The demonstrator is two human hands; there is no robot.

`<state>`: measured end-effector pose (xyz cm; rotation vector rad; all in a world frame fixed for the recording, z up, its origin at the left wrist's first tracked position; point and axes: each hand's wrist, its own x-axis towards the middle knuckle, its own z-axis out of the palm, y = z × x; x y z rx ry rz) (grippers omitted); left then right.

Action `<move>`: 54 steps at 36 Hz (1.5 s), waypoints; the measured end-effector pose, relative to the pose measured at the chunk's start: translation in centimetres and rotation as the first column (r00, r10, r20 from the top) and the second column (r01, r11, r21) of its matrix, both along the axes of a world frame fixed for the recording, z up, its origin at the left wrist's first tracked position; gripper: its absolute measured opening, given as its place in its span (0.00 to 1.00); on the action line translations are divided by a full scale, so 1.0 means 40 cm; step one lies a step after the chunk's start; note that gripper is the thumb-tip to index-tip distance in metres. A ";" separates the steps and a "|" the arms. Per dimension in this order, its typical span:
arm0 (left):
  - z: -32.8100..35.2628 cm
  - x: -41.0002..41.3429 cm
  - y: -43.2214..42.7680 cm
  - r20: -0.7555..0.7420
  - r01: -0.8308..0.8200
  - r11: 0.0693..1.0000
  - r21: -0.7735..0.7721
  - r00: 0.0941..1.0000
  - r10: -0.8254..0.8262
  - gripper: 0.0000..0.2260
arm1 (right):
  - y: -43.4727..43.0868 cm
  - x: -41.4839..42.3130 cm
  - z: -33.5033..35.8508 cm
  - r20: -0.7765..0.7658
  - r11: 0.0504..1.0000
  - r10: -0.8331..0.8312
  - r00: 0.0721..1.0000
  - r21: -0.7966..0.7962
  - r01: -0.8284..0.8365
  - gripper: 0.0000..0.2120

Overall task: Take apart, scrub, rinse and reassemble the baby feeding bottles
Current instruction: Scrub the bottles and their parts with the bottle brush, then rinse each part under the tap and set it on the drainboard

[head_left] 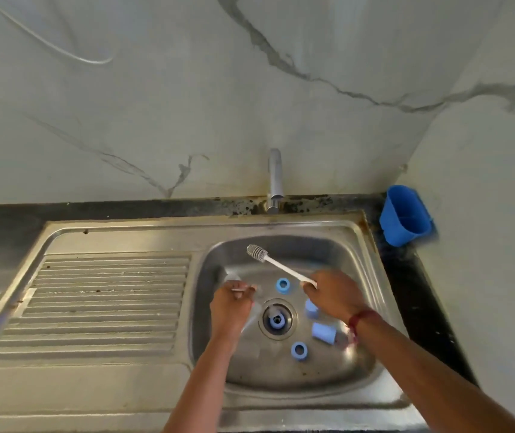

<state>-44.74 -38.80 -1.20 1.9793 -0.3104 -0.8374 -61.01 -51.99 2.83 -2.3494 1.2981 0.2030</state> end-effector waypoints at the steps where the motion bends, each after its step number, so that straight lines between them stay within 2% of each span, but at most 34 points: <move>1: 0.014 -0.005 -0.014 0.010 0.028 1.000 -0.014 1.000 -0.028 0.07 | -0.009 -0.007 0.023 -0.044 1.000 0.009 0.999 -0.026 -0.010 0.15; 5: 0.079 -0.014 -0.079 0.061 0.165 0.985 -0.046 0.985 -0.162 0.04 | -0.030 -0.041 0.123 -0.164 0.988 0.019 0.986 -0.148 -0.043 0.14; 7: 0.110 -0.014 -0.117 0.137 0.243 0.968 -0.058 0.963 -0.234 0.05 | -0.036 -0.056 0.173 -0.214 0.972 0.023 0.976 -0.222 -0.072 0.12; 12: 0.185 -0.027 -0.185 0.271 0.416 0.906 -0.079 0.883 -0.382 0.05 | -0.052 -0.090 0.283 -0.309 0.928 -0.074 0.948 -0.369 -0.048 0.08; 19: 0.267 -0.049 -0.259 0.439 0.537 0.841 -0.071 0.774 -0.457 0.10 | -0.108 -0.170 0.453 -0.452 0.823 -0.206 0.868 -0.560 -0.096 0.07; 23: 0.280 -0.073 -0.262 0.454 0.571 0.816 -0.087 0.752 -0.478 0.09 | -0.148 -0.216 0.514 -0.482 0.741 -0.326 0.813 -0.664 -0.097 0.06; 28: 0.272 -0.090 -0.250 0.418 0.589 0.798 -0.128 0.762 -0.495 0.08 | -0.191 -0.235 0.540 -0.531 0.744 -0.362 0.766 -0.659 -0.105 0.06; 34: 0.275 -0.085 -0.248 0.416 0.609 0.784 -0.120 0.748 -0.518 0.07 | -0.251 -0.222 0.505 -0.592 0.784 -0.332 0.734 -0.606 -0.134 0.08; 47: 0.230 -0.027 -0.271 0.425 0.520 0.846 -0.116 0.796 -0.431 0.05 | -0.430 -0.182 0.374 -0.623 0.833 -0.247 0.742 -0.528 -0.165 0.10; 54: 0.200 -0.013 -0.266 0.358 0.448 0.888 -0.100 0.849 -0.388 0.05 | -0.479 -0.176 0.318 -0.682 0.833 -0.215 0.699 -0.501 -0.233 0.10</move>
